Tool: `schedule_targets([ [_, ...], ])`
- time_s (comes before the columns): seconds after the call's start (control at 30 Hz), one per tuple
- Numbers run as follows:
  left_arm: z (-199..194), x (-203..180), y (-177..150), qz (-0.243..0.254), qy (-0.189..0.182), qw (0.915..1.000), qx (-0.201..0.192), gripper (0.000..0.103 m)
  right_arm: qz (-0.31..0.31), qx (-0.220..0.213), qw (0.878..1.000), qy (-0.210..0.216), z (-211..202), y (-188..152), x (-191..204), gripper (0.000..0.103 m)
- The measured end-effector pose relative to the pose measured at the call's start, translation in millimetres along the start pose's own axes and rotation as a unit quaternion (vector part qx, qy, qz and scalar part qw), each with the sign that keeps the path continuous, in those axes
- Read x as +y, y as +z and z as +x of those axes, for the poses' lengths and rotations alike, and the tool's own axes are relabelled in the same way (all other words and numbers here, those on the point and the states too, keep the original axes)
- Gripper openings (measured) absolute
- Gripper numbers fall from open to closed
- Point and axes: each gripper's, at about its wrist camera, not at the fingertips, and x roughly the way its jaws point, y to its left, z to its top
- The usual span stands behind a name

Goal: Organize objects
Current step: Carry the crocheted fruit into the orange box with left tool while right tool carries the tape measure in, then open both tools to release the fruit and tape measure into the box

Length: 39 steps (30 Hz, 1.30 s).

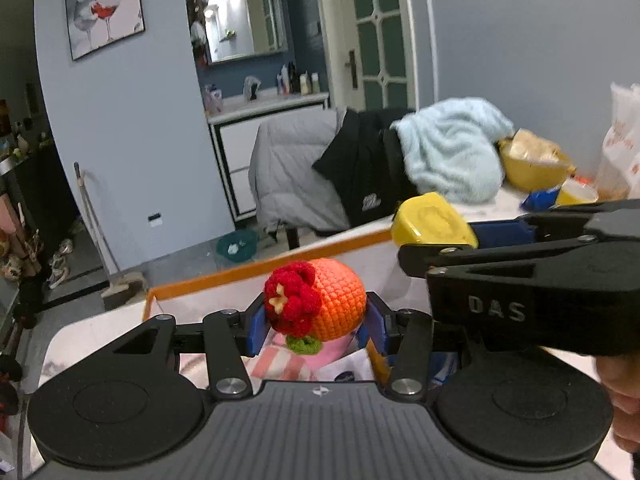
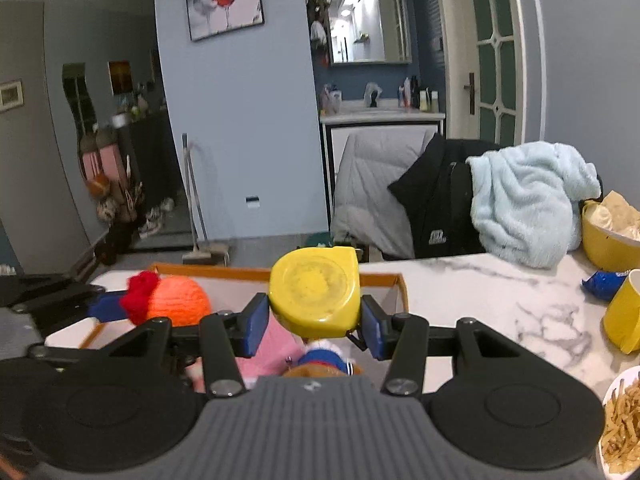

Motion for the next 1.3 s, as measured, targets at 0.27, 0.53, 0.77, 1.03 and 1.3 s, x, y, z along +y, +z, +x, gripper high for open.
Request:
schedule_targets([
  [0.27,30,2,-15,0.013,0.017,0.9988,0.045,0.057,0.022,0.053,0.998,0.005,34,-12,-6,0.051],
  [0.53,44,-3,-16,0.031,0.021,0.9978,0.055,0.057,0.038,0.085,0.996,0.005,57,-21,-13,0.051],
  [0.77,55,-3,-19,0.044,0.037,0.9963,0.064,0.068,0.030,0.083,0.996,0.003,60,-25,-11,0.052],
  [1.03,52,0,-21,0.045,0.039,0.9966,0.057,0.078,0.031,0.052,0.998,-0.001,49,-18,-10,0.063],
  [1.3,39,9,-13,0.029,0.042,0.9975,0.049,0.081,0.020,0.056,0.998,0.000,41,-17,-4,0.063],
])
